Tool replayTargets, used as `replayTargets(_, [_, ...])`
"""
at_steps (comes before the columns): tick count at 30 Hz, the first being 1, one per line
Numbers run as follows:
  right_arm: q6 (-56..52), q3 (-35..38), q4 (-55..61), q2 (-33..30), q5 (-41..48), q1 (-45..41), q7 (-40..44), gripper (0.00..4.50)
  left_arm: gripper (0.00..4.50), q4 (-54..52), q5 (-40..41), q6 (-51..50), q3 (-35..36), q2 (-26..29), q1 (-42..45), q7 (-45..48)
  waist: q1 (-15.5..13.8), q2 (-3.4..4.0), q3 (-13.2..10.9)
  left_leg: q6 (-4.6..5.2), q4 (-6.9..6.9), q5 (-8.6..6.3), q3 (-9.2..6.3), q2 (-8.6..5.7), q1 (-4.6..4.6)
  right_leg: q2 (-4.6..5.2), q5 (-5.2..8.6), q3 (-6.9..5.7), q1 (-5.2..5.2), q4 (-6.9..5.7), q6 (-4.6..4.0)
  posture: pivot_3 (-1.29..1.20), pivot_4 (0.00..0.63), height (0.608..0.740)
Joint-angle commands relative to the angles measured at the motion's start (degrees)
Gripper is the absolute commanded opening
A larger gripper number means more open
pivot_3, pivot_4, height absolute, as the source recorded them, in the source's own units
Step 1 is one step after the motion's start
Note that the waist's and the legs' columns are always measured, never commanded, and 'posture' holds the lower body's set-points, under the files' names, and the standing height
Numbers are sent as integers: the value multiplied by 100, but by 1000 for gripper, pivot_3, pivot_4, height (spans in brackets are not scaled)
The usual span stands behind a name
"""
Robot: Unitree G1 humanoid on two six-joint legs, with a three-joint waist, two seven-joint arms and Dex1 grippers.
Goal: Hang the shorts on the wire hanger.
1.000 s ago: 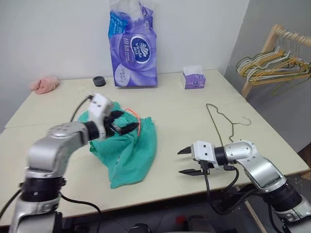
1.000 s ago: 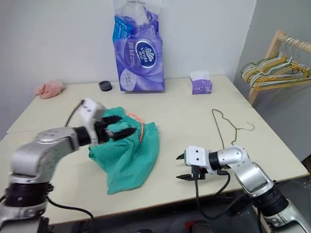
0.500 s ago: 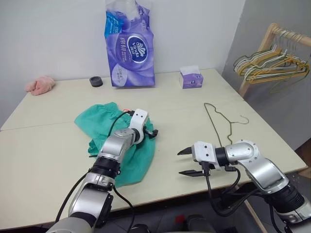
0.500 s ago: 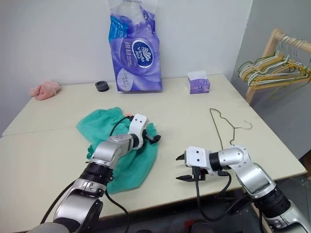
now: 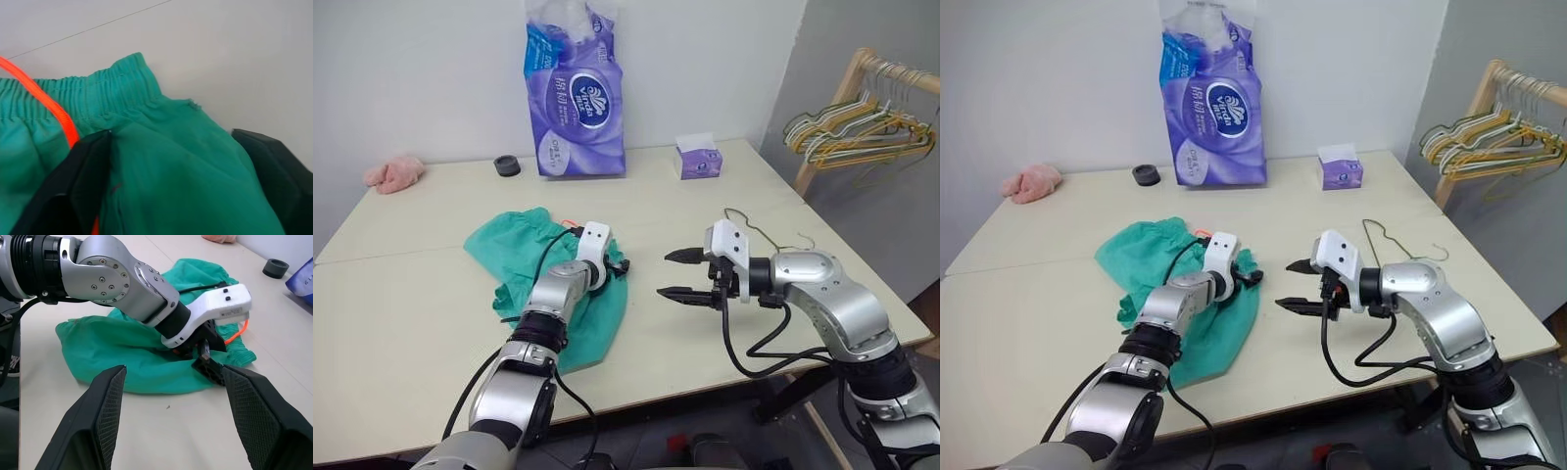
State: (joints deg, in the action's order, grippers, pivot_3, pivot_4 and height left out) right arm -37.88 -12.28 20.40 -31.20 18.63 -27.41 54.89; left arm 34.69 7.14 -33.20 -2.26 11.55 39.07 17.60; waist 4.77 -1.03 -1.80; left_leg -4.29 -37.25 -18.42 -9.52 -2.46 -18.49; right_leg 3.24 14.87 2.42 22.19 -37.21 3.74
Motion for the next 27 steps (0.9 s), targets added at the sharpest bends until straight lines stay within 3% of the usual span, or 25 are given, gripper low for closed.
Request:
replayTargets(1, [45,271,228,-132,194,-35,-5,3309,2716,56,35,-58,65,-30,-17,136,1,0,0,0,0,0,0,0,0,0,0,0,0,1,0,-157,0,740])
replayTargets(7, [101,368,272,-330,244,58,-21,3309,871,-68,88,-76,169,36,1,420,12,0,0,0,-2,0,2,-2,-7,2,-4,1,0,11,8,-167,0,740])
replayTargets(10, [162,578,138,-485,175,58,-109,3309,31,-283,171,-214,-55,93,22,1083,21,0,0,0,-1,0,3,-1,-7,1,-4,1,1,10,8,-179,0,740])
replayTargets(15, [188,860,33,-715,229,70,-166,3309,31,-1006,237,-528,-961,210,-132,2572,46,1,-1,0,-4,0,4,-4,-18,1,-5,1,4,16,9,-197,0,740])
replayTargets(17, [191,880,22,-743,250,69,-170,3309,31,-1140,229,-581,-1075,253,-170,2761,77,1,-1,0,-3,0,5,-3,-20,1,-5,2,4,18,9,-201,0,740])
replayTargets(21, [162,1124,166,-1212,320,373,61,3309,31,-2842,367,-484,-2564,1373,-750,5017,249,15,-4,1,14,0,7,4,-19,-2,-4,4,10,17,7,-225,0,740])
replayTargets(27, [219,1114,407,-1701,404,811,334,3309,31,-3684,558,-229,-2713,2397,-1190,5972,373,33,-6,32,15,-17,13,6,-16,-3,-2,8,7,23,8,-227,0,740])
